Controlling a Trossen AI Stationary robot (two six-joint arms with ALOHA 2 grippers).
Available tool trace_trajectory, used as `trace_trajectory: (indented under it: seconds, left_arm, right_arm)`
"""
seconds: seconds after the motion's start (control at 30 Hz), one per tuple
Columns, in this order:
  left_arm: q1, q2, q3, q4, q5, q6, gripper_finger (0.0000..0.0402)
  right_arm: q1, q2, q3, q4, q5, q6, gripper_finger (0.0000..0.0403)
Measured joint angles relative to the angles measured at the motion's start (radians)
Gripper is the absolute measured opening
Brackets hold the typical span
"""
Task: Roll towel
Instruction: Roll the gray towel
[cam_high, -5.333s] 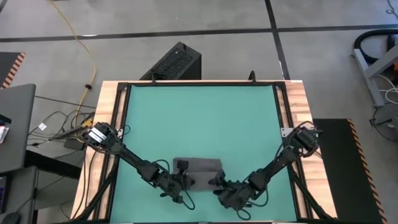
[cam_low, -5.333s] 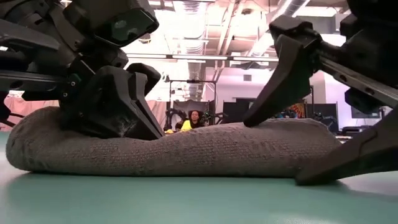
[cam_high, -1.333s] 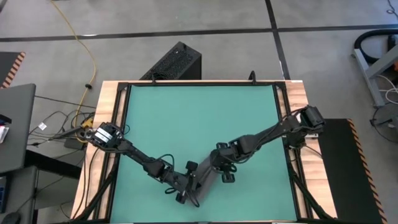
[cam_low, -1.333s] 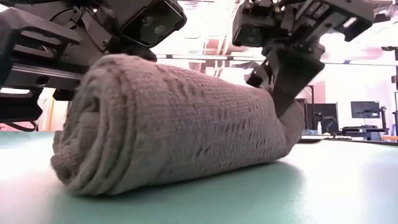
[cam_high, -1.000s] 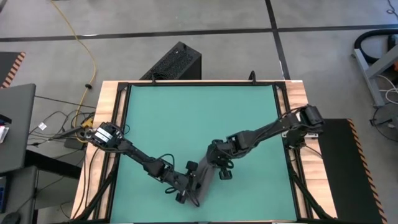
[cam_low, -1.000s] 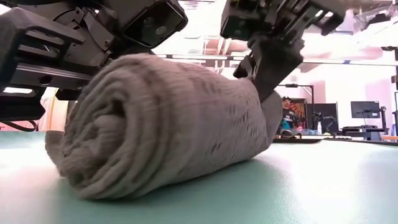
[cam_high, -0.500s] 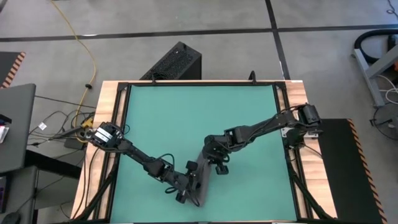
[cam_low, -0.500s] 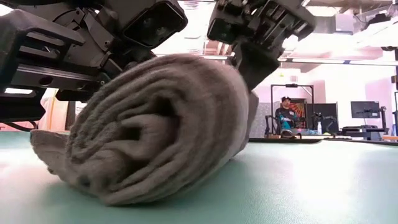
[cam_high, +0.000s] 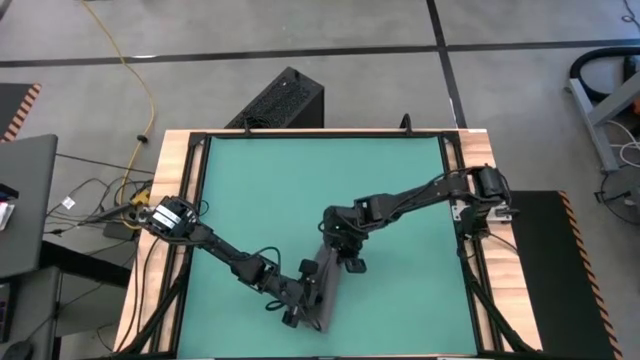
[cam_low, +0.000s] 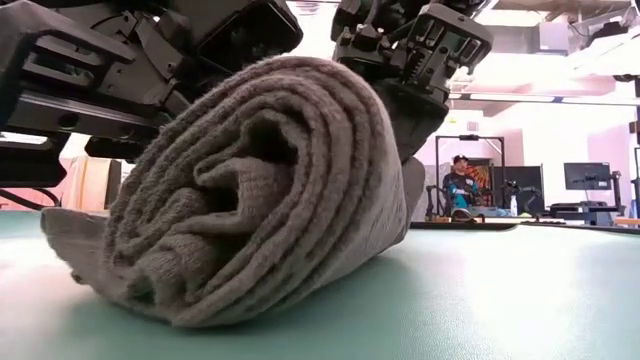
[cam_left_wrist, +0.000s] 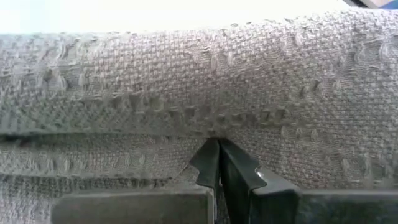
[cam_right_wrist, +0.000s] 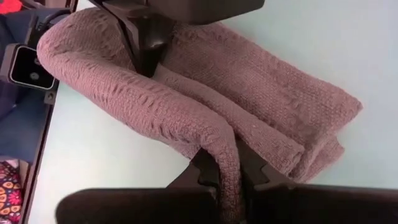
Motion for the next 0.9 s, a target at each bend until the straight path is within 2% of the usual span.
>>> trace_trajectory:
  seconds: [0.1, 0.27, 0.4, 0.53, 0.7, 0.9]
  left_arm:
    - [0.0, 0.0, 0.0, 0.0, -0.004, -0.001, 0.0]
    - [0.0, 0.0, 0.0, -0.001, -0.001, 0.012, 0.0]
    - [0.006, 0.0, 0.0, 0.0, 0.018, 0.021, 0.0]
    - [0.009, 0.0, 0.0, 0.006, 0.03, 0.026, 0.0]
    - [0.014, 0.0, 0.0, 0.009, 0.05, 0.029, 0.0]
    - [0.015, 0.0, 0.0, 0.008, 0.05, 0.047, 0.0]
  right_arm:
    - [-0.013, 0.0, 0.0, 0.002, -0.008, -0.001, 0.0028]
    - [-0.037, 0.018, 0.0, 0.012, -0.097, 0.01, 0.0028]
    - [-0.05, 0.065, 0.018, 0.013, -0.13, 0.018, 0.0028]
    - [-0.057, 0.13, 0.078, 0.011, -0.153, 0.009, 0.0028]
    - [-0.07, 0.201, 0.187, -0.085, -0.197, -0.012, 0.0028]
    - [-0.072, 0.213, 0.249, -0.103, -0.205, -0.054, 0.0028]
